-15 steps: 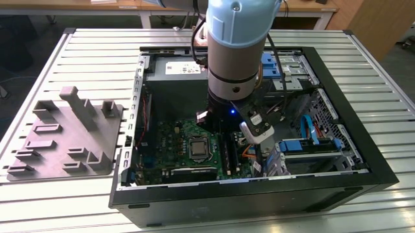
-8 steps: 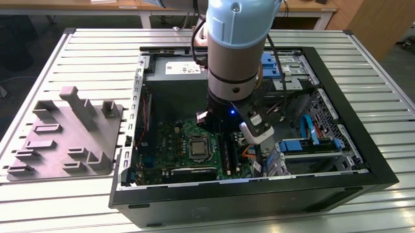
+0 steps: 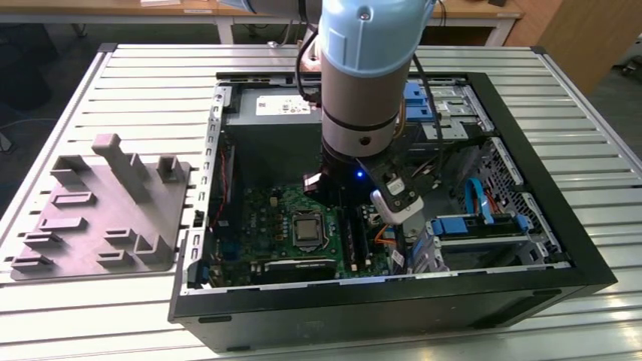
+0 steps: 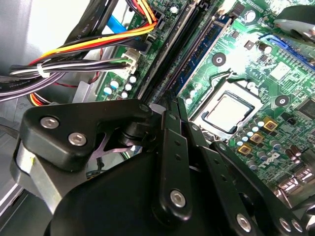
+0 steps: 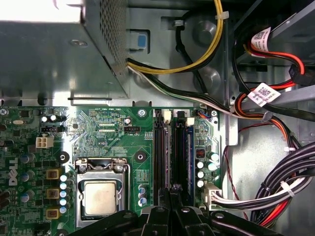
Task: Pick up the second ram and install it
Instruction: 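Insert the second ram into the second slot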
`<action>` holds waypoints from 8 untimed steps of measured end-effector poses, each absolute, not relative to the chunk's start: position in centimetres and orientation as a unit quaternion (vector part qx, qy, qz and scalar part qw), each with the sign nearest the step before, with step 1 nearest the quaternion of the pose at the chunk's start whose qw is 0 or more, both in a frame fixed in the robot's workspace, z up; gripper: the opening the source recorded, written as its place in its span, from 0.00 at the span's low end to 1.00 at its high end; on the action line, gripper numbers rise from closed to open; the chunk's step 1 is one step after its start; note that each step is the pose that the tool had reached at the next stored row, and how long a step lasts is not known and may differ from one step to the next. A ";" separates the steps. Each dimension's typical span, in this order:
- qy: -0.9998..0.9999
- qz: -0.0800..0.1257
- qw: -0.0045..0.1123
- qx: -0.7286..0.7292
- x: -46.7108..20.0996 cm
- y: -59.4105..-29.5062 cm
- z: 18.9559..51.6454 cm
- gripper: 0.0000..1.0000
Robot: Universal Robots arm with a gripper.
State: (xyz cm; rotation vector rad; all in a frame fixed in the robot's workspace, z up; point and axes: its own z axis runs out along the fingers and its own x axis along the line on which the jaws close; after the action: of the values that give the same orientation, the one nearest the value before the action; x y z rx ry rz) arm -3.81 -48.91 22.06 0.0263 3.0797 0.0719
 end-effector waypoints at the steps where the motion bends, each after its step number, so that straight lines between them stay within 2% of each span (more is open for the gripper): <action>1: 0.999 0.023 0.030 0.009 -3.8 -48.9 22.1 0.12; 8: 0.999 0.023 0.030 0.009 -3.8 -48.9 22.0 0.12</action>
State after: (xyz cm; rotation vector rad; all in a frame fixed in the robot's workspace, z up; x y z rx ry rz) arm -3.81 -48.91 22.02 0.0263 3.0799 0.0712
